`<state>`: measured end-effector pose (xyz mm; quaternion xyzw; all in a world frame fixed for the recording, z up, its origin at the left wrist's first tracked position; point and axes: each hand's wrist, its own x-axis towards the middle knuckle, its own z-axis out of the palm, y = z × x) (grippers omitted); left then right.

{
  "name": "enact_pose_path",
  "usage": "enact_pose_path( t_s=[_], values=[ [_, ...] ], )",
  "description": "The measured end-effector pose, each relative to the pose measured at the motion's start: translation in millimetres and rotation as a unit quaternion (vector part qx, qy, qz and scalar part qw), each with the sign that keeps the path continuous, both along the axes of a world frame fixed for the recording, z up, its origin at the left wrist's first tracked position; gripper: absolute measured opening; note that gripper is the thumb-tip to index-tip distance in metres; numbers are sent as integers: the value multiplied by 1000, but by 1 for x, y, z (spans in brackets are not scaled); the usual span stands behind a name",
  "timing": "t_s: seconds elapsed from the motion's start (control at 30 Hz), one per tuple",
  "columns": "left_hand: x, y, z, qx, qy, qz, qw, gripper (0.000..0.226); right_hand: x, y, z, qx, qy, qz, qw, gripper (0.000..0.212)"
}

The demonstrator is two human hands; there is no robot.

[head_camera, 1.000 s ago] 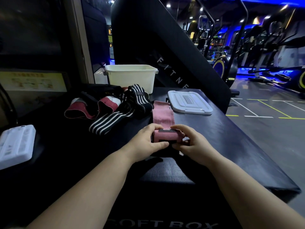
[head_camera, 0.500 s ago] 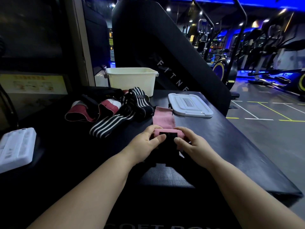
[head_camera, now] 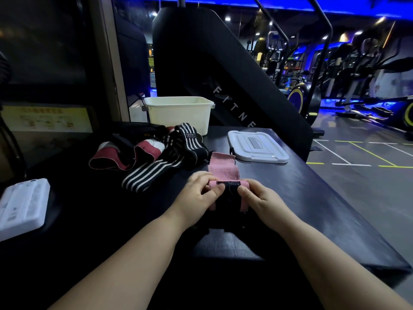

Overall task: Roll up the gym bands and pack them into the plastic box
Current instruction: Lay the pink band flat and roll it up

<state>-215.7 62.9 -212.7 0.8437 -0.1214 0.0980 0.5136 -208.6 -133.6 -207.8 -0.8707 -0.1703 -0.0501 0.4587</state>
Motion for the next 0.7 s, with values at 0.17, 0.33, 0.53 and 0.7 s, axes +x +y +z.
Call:
enact_pose_path(
  t_s=[0.17, 0.33, 0.53, 0.7],
  values=[
    [-8, -1, 3, -48, 47, -41, 997, 28, -1, 1, 2, 3, 13, -8, 1000, 23],
    [-9, -1, 4, -35, 53, -13, 998, 21, -1, 1, 3, -11, 14, -22, 1000, 19],
    [-7, -3, 2, 6, -10, -13, 1000, 26, -3, 4, 5, -23, 15, -41, 999, 21],
    [-3, -1, -2, -27, 20, -36, 999, 22, 2, 2, 11, -49, 19, -55, 997, 28]
  ],
)
